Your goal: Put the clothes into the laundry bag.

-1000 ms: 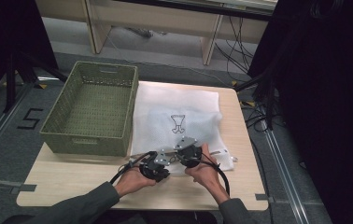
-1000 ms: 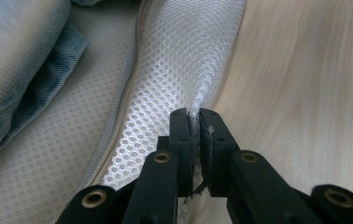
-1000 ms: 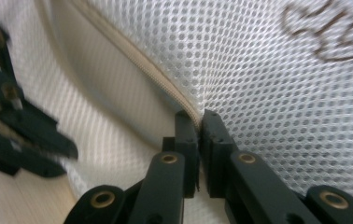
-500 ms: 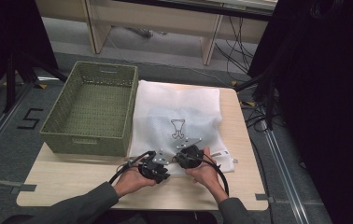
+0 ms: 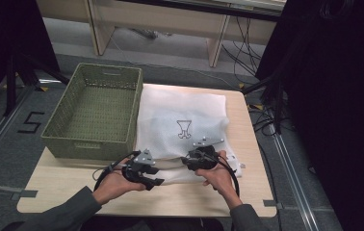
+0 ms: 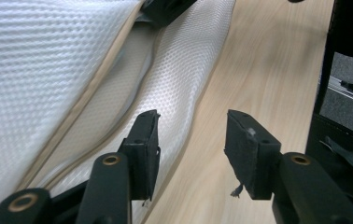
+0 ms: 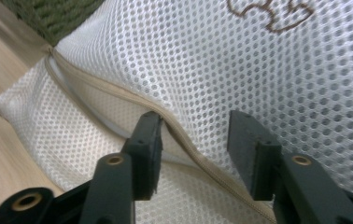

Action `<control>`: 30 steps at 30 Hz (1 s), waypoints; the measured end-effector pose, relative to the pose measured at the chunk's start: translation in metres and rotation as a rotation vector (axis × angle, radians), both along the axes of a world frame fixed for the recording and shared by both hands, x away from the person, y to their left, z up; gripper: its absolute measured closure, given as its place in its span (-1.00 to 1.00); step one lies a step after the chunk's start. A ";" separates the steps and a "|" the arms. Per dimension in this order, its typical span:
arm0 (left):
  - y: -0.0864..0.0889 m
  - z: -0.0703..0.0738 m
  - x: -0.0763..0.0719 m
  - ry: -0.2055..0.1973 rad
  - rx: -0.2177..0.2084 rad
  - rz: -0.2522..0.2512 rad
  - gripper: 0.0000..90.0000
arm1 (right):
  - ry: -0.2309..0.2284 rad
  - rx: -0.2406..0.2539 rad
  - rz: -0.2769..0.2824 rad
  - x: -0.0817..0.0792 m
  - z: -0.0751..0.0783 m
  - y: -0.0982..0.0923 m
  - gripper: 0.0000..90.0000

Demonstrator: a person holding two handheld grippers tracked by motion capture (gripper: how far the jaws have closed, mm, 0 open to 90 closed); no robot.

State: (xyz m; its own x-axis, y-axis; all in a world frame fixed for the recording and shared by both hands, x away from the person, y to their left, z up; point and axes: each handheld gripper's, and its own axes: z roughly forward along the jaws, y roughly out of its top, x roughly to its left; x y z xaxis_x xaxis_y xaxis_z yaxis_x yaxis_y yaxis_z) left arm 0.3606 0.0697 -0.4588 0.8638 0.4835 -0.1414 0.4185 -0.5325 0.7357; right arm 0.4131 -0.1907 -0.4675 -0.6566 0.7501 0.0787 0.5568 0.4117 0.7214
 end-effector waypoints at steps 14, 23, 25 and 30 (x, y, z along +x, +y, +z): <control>0.059 0.007 0.001 -0.038 0.037 0.082 -0.06 | -0.010 0.104 -0.050 -0.011 0.018 -0.019 -0.15; 0.074 0.004 0.003 -0.055 0.031 0.125 -0.26 | -0.034 0.122 -0.089 -0.019 0.021 -0.041 -0.22; 0.077 0.003 0.004 -0.064 0.036 0.117 -0.30 | -0.014 0.133 -0.112 -0.023 0.022 -0.044 -0.23; 0.081 0.000 0.003 -0.060 0.037 0.140 -0.35 | -0.041 0.136 -0.112 -0.029 0.023 -0.055 -0.26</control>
